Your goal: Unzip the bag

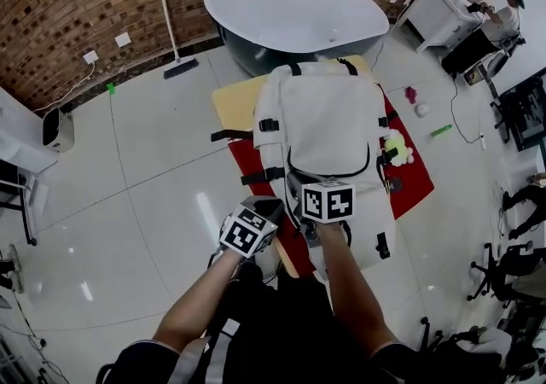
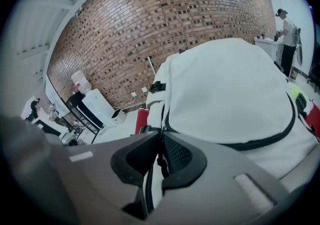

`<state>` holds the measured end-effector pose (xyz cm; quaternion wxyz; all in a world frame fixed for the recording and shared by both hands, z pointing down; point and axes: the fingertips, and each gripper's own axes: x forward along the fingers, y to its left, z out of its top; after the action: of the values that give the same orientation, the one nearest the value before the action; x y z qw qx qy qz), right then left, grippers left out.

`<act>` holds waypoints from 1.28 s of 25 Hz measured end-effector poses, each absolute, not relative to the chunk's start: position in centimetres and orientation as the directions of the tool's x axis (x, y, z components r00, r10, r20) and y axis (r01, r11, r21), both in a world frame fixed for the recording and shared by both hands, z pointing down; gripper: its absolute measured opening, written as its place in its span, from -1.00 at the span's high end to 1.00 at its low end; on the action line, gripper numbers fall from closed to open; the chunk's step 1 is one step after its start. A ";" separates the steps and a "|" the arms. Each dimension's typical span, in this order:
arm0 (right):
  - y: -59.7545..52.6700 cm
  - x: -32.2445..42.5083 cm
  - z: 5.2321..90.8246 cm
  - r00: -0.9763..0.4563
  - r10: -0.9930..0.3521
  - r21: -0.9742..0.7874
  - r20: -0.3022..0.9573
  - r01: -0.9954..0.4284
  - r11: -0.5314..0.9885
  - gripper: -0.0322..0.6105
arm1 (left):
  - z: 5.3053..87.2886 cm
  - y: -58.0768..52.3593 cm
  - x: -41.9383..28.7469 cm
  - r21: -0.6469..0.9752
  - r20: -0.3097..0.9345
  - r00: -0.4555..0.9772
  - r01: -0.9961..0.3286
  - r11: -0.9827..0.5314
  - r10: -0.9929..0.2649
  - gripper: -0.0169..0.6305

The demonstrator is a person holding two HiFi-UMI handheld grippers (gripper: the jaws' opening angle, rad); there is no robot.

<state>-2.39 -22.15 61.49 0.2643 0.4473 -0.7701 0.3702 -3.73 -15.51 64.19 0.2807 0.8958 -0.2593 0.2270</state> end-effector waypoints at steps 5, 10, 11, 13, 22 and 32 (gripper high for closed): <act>-23.0 -2.6 61.7 -0.435 -0.523 -0.360 0.733 -0.900 0.244 0.78 | 64.3 -15.1 -3.9 0.400 0.553 0.764 -0.593 -0.698 -0.333 0.95; -23.4 -2.9 62.1 -0.417 -0.552 -0.405 0.722 -0.902 0.150 0.78 | 64.3 -15.0 -4.1 0.400 0.547 0.767 -0.591 -0.701 -0.335 0.95; -23.5 -2.9 62.2 -0.414 -0.558 -0.413 0.720 -0.901 0.135 0.77 | 64.3 -15.0 -4.2 0.398 0.547 0.766 -0.593 -0.700 -0.338 0.95; -23.7 -2.9 62.4 -0.415 -0.562 -0.425 0.715 -0.897 0.121 0.77 | 64.1 -15.1 -4.6 0.401 0.545 0.765 -0.597 -0.694 -0.343 0.95; -22.8 -4.3 62.0 -0.503 -0.522 -0.445 0.688 -0.862 0.244 0.43 | 62.2 -16.2 -6.4 0.372 0.537 0.732 -0.652 -0.661 -0.419 0.95; -19.9 -2.2 56.0 -0.610 -0.560 -0.437 0.561 -0.793 0.425 0.55 | 58.1 -16.3 -5.4 0.308 0.511 0.687 -0.708 -0.636 -0.517 0.95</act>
<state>-2.24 -19.92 56.00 0.1673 0.4089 -0.8272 0.3471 -5.36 -16.29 58.11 0.2490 0.8840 -0.3464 0.1912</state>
